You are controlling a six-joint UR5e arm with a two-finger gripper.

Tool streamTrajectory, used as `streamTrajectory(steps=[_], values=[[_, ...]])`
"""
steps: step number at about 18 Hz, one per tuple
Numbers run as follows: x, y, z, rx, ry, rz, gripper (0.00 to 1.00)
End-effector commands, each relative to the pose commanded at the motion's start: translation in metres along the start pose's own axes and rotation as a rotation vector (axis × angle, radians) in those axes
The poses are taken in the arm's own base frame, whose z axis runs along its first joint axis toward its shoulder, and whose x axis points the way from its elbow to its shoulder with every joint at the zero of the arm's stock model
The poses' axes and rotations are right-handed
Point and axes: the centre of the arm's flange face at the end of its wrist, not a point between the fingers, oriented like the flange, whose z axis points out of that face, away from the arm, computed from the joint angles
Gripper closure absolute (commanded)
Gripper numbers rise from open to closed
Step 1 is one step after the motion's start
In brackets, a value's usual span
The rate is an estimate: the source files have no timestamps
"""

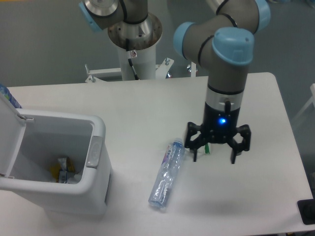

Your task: Open the trash can

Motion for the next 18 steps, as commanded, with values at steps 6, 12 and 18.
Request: streamTrajectory(steps=[6, 12, 18], values=[[-0.030, 0.029, 0.008, -0.029, 0.001, 0.103, 0.00], [-0.035, 0.044, 0.017, -0.131, -0.029, 0.300, 0.00], [-0.035, 0.048, 0.020, -0.159, -0.037, 0.314, 0.00]])
